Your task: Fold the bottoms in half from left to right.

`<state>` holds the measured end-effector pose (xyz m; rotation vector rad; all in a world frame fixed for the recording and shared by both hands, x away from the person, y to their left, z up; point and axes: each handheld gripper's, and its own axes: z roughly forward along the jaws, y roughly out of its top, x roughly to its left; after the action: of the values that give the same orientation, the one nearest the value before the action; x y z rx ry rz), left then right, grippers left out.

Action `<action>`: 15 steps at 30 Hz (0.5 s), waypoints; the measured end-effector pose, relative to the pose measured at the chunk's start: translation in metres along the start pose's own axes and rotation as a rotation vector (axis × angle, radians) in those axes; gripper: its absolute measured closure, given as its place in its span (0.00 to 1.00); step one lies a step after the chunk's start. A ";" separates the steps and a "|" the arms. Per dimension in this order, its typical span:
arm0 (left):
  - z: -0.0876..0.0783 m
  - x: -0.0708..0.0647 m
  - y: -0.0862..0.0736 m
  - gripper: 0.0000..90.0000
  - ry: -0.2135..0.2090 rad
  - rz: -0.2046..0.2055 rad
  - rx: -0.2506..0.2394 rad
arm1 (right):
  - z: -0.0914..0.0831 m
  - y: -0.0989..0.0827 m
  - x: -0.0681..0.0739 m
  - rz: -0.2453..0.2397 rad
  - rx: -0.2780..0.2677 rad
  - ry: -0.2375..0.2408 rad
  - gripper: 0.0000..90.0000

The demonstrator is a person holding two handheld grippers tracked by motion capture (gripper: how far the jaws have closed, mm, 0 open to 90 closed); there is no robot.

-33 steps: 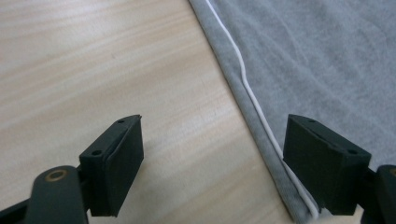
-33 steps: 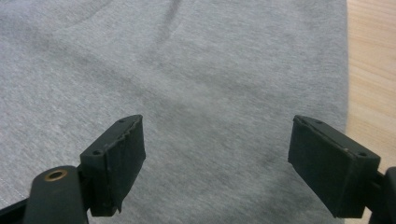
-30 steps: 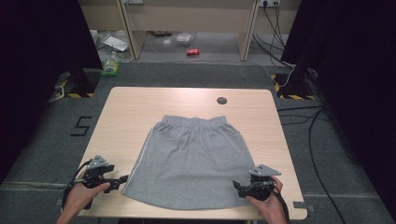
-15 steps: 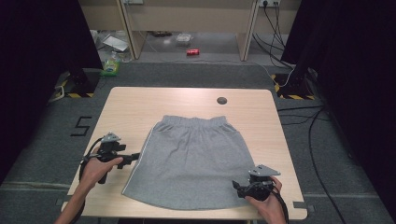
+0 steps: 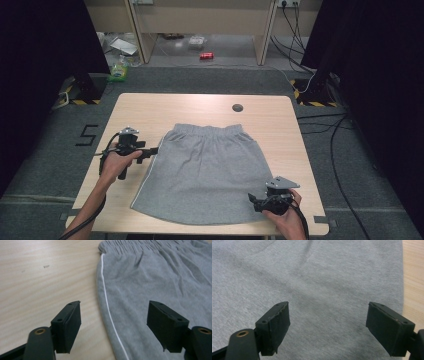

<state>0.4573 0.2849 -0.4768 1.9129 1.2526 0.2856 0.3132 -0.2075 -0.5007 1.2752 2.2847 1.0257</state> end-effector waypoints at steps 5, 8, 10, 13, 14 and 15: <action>0.012 0.002 0.015 0.38 0.009 -0.004 0.008 | 0.001 0.000 0.000 -0.006 -0.001 0.003 0.22; 0.021 0.003 0.022 0.40 0.013 -0.012 0.016 | 0.001 0.000 0.000 -0.011 -0.001 0.004 0.22; 0.027 0.002 0.028 0.42 0.015 -0.015 0.012 | 0.001 0.000 0.000 -0.010 0.002 0.003 0.22; 0.034 0.001 0.037 0.44 0.025 -0.011 0.011 | 0.002 0.000 0.001 -0.009 0.004 0.005 0.22; 0.037 0.000 0.040 0.47 0.028 -0.008 0.014 | 0.002 0.001 0.001 -0.010 0.002 0.005 0.22; 0.039 0.000 0.042 0.47 0.029 -0.009 0.018 | 0.002 0.001 0.001 -0.010 0.002 0.005 0.22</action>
<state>0.5076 0.2575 -0.4712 1.9246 1.2860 0.2992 0.3141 -0.2057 -0.5014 1.2621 2.2940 1.0254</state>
